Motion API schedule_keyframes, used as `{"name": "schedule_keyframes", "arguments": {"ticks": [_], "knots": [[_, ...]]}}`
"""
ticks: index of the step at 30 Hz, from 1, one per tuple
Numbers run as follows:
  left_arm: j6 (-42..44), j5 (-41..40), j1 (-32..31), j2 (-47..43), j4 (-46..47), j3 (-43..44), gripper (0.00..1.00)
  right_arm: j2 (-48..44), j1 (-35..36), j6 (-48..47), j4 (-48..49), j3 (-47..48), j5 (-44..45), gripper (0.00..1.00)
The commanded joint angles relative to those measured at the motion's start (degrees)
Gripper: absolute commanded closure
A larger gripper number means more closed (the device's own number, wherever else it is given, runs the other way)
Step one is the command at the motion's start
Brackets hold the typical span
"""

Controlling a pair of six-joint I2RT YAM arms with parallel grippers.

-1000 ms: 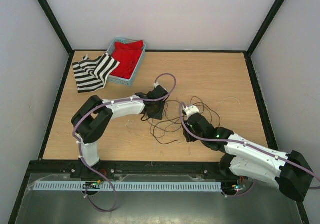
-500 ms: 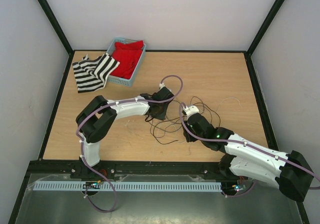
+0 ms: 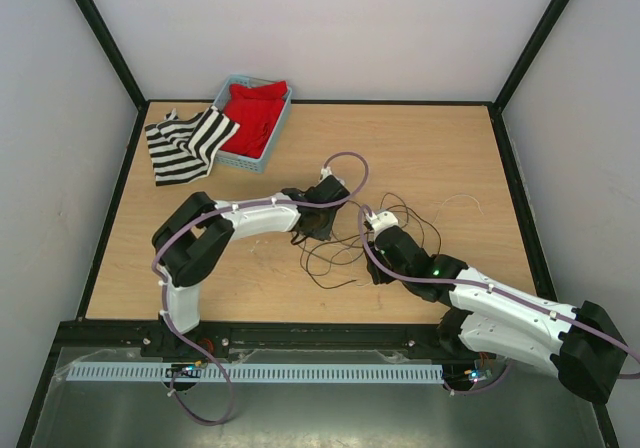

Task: Zip-tie the wires
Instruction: Pick up the ribbon at the center of the board.

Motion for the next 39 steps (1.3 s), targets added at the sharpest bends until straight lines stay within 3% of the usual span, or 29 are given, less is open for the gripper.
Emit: {"name": "schedule_keyframes", "arguments": {"ticks": [1, 13, 22, 30, 39], "knots": [[-0.24, -0.41, 1.81, -3.70, -2.49, -2.27, 0.97, 0.02, -0.27, -0.39, 1.31, 1.06, -0.46, 0.52], [-3.72, -1.79, 8.72, -21.51, 10.63, -9.37, 1.00, 8.05, -0.27, -2.72, 8.10, 4.91, -0.94, 0.52], [-7.70, 2.27, 14.45, -26.80, 18.84, -13.06, 1.00, 12.52, -0.83, -6.21, 16.38, 10.36, -0.38, 0.51], [-4.95, 6.45, 16.31, -31.20, 21.12, -4.20, 1.00, 6.98, -3.67, -11.74, 31.57, 12.84, -8.47, 0.07], [-7.81, 14.76, 15.04, -35.87, 21.05, -3.86, 1.00, 11.76, -7.07, -13.62, 37.77, 19.47, -17.85, 0.03]]}}
